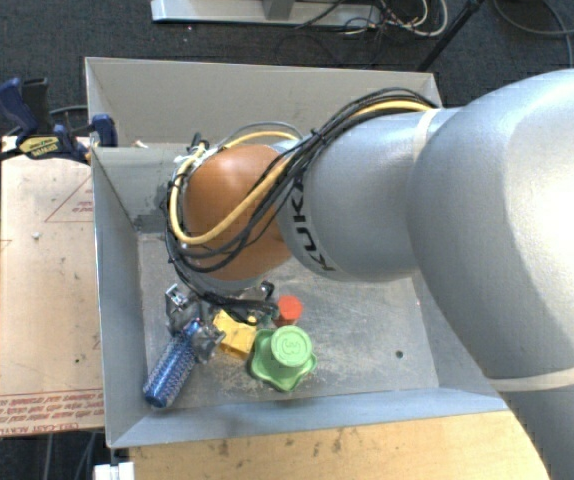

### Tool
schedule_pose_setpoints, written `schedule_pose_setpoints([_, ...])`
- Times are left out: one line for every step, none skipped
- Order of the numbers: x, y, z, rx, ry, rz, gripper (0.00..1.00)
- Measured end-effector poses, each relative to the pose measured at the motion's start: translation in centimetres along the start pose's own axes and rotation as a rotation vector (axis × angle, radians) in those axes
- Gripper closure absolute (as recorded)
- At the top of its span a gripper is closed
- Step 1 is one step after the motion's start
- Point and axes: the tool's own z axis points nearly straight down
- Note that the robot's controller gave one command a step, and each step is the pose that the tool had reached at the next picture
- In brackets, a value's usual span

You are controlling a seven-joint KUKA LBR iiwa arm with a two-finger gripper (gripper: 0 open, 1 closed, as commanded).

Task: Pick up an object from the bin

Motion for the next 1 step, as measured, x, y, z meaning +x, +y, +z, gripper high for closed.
schedule_pose_setpoints([0.50, -1.40, -12.02, 0.003, -0.006, -0.278, 1.00])
